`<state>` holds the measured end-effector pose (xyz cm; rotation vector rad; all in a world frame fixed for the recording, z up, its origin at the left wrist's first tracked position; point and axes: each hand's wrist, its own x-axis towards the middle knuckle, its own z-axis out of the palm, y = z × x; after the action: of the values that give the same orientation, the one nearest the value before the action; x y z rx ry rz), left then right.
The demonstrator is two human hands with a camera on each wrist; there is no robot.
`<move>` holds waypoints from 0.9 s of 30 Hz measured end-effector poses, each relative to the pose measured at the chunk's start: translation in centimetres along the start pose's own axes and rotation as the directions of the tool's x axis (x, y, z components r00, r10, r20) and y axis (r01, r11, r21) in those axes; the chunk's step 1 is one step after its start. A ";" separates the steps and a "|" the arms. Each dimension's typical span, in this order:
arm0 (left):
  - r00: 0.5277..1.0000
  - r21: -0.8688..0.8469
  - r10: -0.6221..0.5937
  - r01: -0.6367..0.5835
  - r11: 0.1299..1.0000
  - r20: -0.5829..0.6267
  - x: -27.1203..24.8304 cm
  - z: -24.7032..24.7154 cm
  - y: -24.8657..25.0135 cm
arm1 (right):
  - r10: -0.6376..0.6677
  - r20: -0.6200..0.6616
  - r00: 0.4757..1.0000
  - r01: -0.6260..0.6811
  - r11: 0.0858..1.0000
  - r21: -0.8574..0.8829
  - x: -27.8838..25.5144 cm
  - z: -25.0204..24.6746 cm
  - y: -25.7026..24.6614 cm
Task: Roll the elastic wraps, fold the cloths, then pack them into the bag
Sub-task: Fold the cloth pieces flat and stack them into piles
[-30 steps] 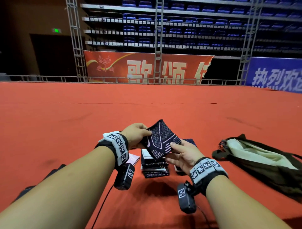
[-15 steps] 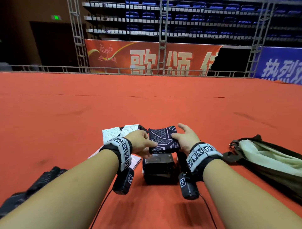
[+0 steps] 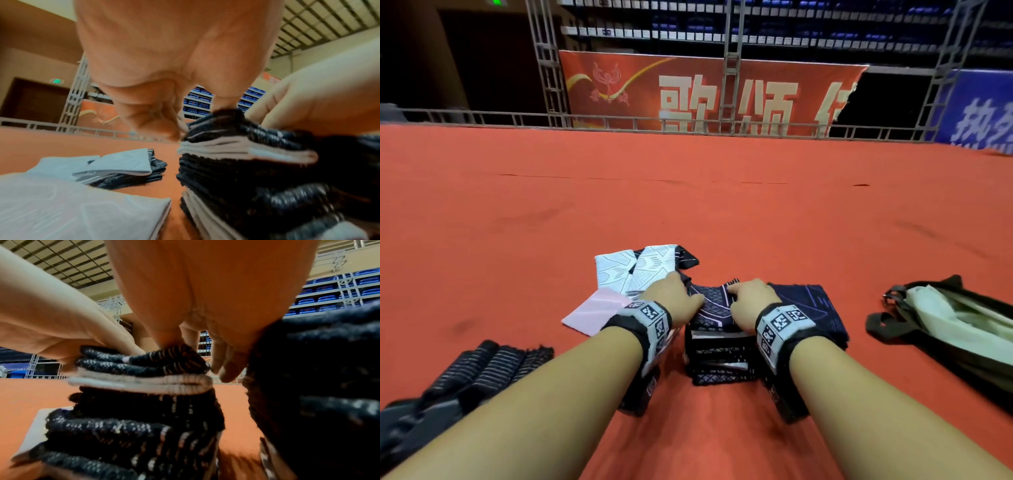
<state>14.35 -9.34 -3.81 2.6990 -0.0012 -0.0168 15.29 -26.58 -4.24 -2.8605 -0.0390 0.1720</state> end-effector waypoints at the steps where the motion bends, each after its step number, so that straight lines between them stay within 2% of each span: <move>1: 0.997 0.036 0.041 -0.038 0.999 -0.071 0.2 0.5 0.0 | 0.007 -0.005 1.000 -0.007 1.000 -0.022 0.2 0.2 0.0; 3: 0.979 0.088 0.177 -0.169 0.982 -0.096 0.4 1.9 0.2 | -0.032 -0.028 0.999 0.032 0.999 -0.028 0.5 0.5 -0.2; 5: 0.955 0.207 0.296 -0.289 0.935 -0.002 0.4 3.4 0.5 | -0.104 -0.035 0.994 0.104 0.995 -0.013 0.7 1.0 -0.4; 6: 0.950 0.257 0.308 -0.311 0.915 0.052 0.3 4.0 0.5 | -0.131 -0.038 0.991 0.131 0.991 0.003 0.6 1.3 -0.6; 8: 0.960 0.280 0.242 -0.273 0.920 0.141 0.3 4.9 0.1 | -0.143 -0.044 0.989 0.145 0.989 0.035 0.3 2.3 -0.8; 12: 0.969 0.230 0.119 -0.170 0.958 0.217 0.2 5.6 -1.2 | -0.114 -0.040 0.993 0.116 0.990 0.073 -0.2 4.7 -0.4; 17: 0.966 0.132 0.124 -0.156 0.979 0.226 0.0 6.3 -2.0 | -0.101 -0.060 0.993 0.108 0.984 0.140 -0.2 6.1 -0.2; 24: 0.968 0.071 0.118 -0.136 0.988 0.221 0.7 7.4 -2.1 | -0.063 0.034 0.997 0.056 0.984 0.167 0.0 5.2 -0.3; 27: 0.958 0.066 0.159 -0.179 0.982 0.240 1.6 8.1 -2.8 | -0.051 0.037 0.998 0.045 0.987 0.154 0.1 5.2 -0.4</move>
<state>15.88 -10.30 -12.35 2.7574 -0.3119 -0.2894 14.75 -24.77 -9.05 -2.7005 -0.0987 0.2135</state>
